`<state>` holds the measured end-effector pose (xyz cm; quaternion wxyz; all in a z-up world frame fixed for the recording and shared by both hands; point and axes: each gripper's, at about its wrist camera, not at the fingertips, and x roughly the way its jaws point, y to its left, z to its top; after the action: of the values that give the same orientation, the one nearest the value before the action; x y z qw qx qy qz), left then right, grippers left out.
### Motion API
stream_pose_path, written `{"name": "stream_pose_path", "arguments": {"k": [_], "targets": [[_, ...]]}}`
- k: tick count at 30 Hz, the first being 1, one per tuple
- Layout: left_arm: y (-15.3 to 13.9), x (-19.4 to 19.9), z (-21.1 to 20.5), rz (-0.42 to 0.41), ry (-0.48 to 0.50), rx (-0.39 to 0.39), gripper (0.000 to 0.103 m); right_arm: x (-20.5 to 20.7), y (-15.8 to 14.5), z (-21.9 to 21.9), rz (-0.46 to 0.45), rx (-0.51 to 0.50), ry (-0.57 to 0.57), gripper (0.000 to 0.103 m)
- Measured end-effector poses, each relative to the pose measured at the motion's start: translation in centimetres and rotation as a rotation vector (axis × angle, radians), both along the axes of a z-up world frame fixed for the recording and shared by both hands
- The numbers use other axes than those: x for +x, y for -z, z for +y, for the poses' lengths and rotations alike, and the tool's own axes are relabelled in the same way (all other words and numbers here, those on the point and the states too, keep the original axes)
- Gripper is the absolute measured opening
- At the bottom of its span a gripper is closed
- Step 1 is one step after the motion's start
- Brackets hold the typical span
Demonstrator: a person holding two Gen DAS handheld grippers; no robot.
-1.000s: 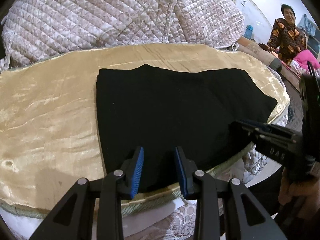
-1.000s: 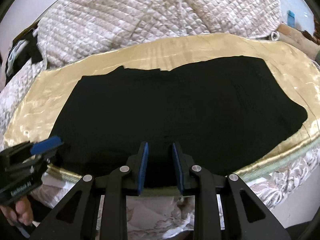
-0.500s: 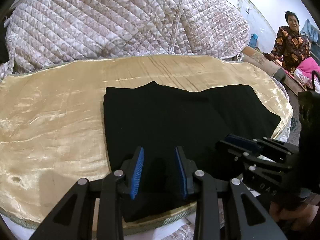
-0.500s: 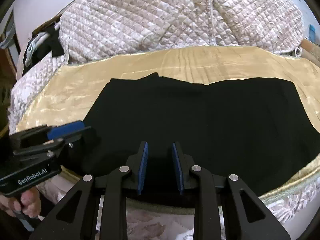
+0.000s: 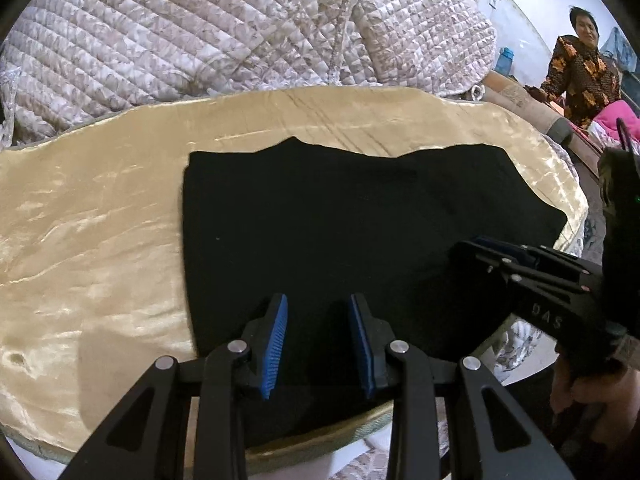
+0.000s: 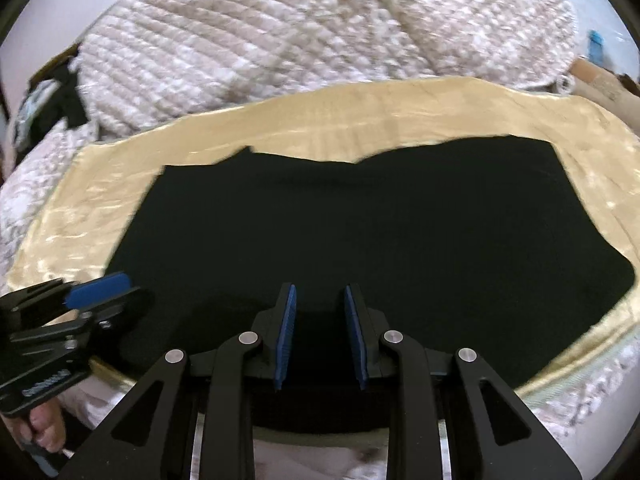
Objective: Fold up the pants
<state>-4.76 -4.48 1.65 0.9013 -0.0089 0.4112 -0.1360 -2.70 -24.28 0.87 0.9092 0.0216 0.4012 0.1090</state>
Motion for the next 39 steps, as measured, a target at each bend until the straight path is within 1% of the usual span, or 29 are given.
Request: {"name": "stream_pose_path", "arguments": {"k": [2, 4, 5, 7, 9, 10, 11, 12, 13, 14, 15, 16, 17, 18, 20, 22, 24, 27, 29, 32, 35, 37, 39], "targets": [[-0.1, -0.2, -0.4, -0.005, 0.017, 0.002, 0.034, -0.1, -0.1, -1.5, 0.001, 0.021, 0.035, 0.025], [-0.2, -0.2, -0.6, 0.004, 0.038, -0.015, 0.034, -0.3, -0.3, -2.7, -0.012, 0.009, 0.079, 0.025], [-0.2, -0.3, -0.7, 0.008, 0.048, -0.023, 0.034, -0.3, -0.5, -3.6, -0.016, 0.02, 0.101, 0.025], [-0.1, -0.5, -1.0, 0.015, 0.068, -0.031, 0.035, -0.5, -0.7, -5.2, -0.016, 0.085, 0.124, 0.025], [-0.1, -0.8, -1.5, 0.015, 0.089, -0.034, 0.038, -1.0, -1.0, -6.1, -0.028, 0.102, 0.147, 0.025], [-0.1, -0.9, -1.7, 0.014, 0.099, -0.037, 0.038, -1.3, -1.2, -6.5, -0.039, 0.107, 0.151, 0.027], [-0.1, -1.1, -1.9, 0.014, 0.11, -0.041, 0.038, -1.5, -1.5, -6.9, -0.047, 0.096, 0.172, 0.032], [-0.2, -1.2, -2.0, 0.013, 0.119, -0.044, 0.038, -1.8, -1.8, -7.8, -0.059, 0.082, 0.208, 0.046], [-0.2, -1.2, -2.0, 0.013, 0.124, -0.046, 0.038, -1.9, -2.0, -8.5, -0.064, 0.09, 0.23, 0.057], [-0.2, -1.2, -2.0, 0.014, 0.124, -0.051, 0.038, -2.1, -2.3, -9.6, -0.067, 0.107, 0.259, 0.059], [-0.3, -1.2, -1.8, 0.017, 0.122, -0.06, 0.038, -2.2, -2.5, -11.0, -0.064, 0.127, 0.303, 0.059], [-0.2, -1.1, -1.6, 0.022, 0.119, -0.07, 0.038, -2.2, -2.6, -12.4, -0.062, 0.17, 0.319, 0.059], [-0.2, -1.1, -1.4, 0.025, 0.114, -0.078, 0.038, -2.2, -2.8, -13.2, -0.061, 0.227, 0.31, 0.059], [-0.3, -1.1, -1.3, 0.026, 0.109, -0.082, 0.038, -2.1, -3.0, -14.1, -0.065, 0.256, 0.327, 0.059], [-0.4, -1.1, -1.0, 0.023, 0.094, -0.088, 0.038, -2.0, -3.9, -15.0, -0.094, 0.218, 0.393, 0.059], [-0.4, -1.0, -0.8, 0.021, 0.082, -0.091, 0.038, -2.0, -4.4, -16.5, -0.125, 0.272, 0.428, 0.062], [-0.5, -0.9, -0.5, 0.015, 0.065, -0.092, 0.038, -1.7, -3.7, -17.7, -0.102, 0.304, 0.48, 0.063], [-0.7, -0.6, 0.0, 0.01, 0.048, -0.1, 0.038, -1.3, -1.7, -18.7, -0.04, 0.377, 0.515, 0.064], [-0.7, -0.5, 0.2, 0.009, 0.039, -0.102, 0.038, -1.4, -0.8, -19.0, -0.021, 0.409, 0.529, 0.064], [-0.5, -0.3, 0.4, 0.013, 0.034, -0.1, 0.038, -2.3, -0.2, -19.2, -0.005, 0.491, 0.525, 0.065], [-0.5, -0.2, 0.4, 0.011, 0.034, -0.1, 0.038, -2.7, -0.3, -18.6, -0.023, 0.505, 0.496, 0.065], [-0.6, -0.2, 0.5, 0.004, 0.033, -0.097, 0.038, -2.1, -0.5, -18.4, -0.027, 0.501, 0.488, 0.066], [-0.8, -0.2, 0.7, -0.005, 0.027, -0.098, 0.038, -1.3, -0.5, -18.7, -0.038, 0.523, 0.493, 0.066]]}}
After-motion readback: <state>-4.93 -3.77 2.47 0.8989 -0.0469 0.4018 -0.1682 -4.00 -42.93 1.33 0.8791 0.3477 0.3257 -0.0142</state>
